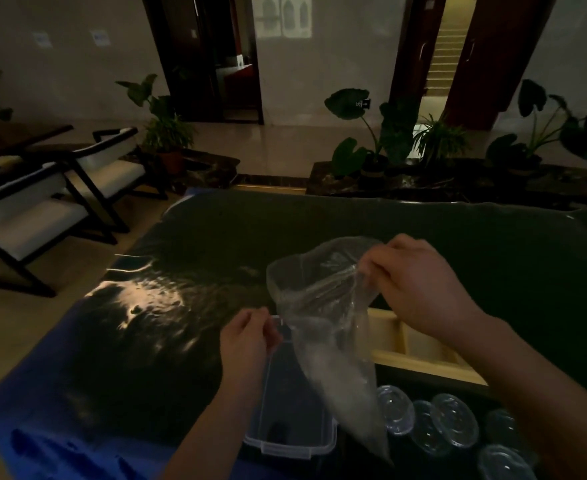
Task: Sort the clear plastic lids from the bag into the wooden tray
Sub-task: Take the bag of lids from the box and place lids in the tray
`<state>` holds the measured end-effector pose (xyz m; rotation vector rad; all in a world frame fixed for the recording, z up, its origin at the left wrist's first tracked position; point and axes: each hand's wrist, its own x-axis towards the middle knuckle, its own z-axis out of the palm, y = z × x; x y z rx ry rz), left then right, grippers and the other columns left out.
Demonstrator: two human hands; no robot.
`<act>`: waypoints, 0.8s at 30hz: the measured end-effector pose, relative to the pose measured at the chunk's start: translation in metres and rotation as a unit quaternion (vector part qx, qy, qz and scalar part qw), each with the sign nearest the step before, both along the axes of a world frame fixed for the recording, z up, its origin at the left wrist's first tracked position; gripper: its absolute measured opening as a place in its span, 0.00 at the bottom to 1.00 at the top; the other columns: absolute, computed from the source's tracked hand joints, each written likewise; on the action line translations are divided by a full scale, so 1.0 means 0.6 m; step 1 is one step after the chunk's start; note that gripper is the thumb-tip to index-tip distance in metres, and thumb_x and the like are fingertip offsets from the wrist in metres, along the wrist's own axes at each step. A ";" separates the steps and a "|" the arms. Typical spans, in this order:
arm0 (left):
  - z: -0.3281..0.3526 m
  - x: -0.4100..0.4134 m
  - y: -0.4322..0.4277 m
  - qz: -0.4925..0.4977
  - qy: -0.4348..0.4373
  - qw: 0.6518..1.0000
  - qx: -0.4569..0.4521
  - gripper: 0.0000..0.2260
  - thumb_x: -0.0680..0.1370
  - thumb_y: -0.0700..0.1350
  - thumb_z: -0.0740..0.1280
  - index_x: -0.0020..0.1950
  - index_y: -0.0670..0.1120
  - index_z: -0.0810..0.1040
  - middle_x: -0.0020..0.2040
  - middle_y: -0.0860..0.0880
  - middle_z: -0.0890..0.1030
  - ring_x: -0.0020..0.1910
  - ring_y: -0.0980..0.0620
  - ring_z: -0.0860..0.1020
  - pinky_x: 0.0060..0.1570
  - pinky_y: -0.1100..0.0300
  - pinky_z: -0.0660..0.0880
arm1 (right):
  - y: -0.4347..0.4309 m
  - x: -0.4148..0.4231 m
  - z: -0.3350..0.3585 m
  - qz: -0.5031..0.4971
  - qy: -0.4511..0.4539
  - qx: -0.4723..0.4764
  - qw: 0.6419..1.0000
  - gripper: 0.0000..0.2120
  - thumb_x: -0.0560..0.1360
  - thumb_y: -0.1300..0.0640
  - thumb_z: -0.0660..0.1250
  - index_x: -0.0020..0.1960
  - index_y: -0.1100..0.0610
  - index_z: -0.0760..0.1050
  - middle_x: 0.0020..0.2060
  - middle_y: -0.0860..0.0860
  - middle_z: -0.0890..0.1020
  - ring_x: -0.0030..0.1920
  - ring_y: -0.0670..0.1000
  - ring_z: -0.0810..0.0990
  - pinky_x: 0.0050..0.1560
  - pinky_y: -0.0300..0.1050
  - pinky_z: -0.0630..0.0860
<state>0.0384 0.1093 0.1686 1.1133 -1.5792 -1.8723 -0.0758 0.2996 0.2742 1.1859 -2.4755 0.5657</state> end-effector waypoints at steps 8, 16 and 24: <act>-0.124 -0.030 0.047 -0.141 -0.165 0.937 0.273 0.21 0.80 0.57 0.68 0.68 0.45 0.77 0.56 0.38 0.82 0.54 0.39 0.81 0.65 0.36 0.75 | -0.003 -0.012 0.065 0.029 -0.056 -0.066 0.996 0.11 0.78 0.53 0.58 0.51 0.49 0.79 0.41 0.44 0.76 0.45 0.42 0.72 0.43 0.35 0.70; -0.118 -0.068 0.094 -0.207 0.117 0.798 0.553 0.43 0.69 0.72 0.66 0.76 0.48 0.70 0.66 0.32 0.80 0.63 0.29 0.80 0.62 0.29 0.75 | 0.037 0.040 0.125 0.051 -0.001 -0.075 0.996 0.09 0.78 0.55 0.61 0.52 0.50 0.80 0.44 0.45 0.78 0.48 0.46 0.75 0.43 0.42 0.75; -0.081 -0.095 0.049 -0.169 0.214 0.879 0.392 0.22 0.76 0.68 0.68 0.61 0.55 0.85 0.62 0.42 0.85 0.62 0.38 0.82 0.55 0.35 0.80 | 0.131 0.054 0.148 0.026 0.064 0.091 0.993 0.16 0.72 0.52 0.56 0.49 0.44 0.82 0.49 0.40 0.82 0.56 0.51 0.75 0.54 0.52 0.66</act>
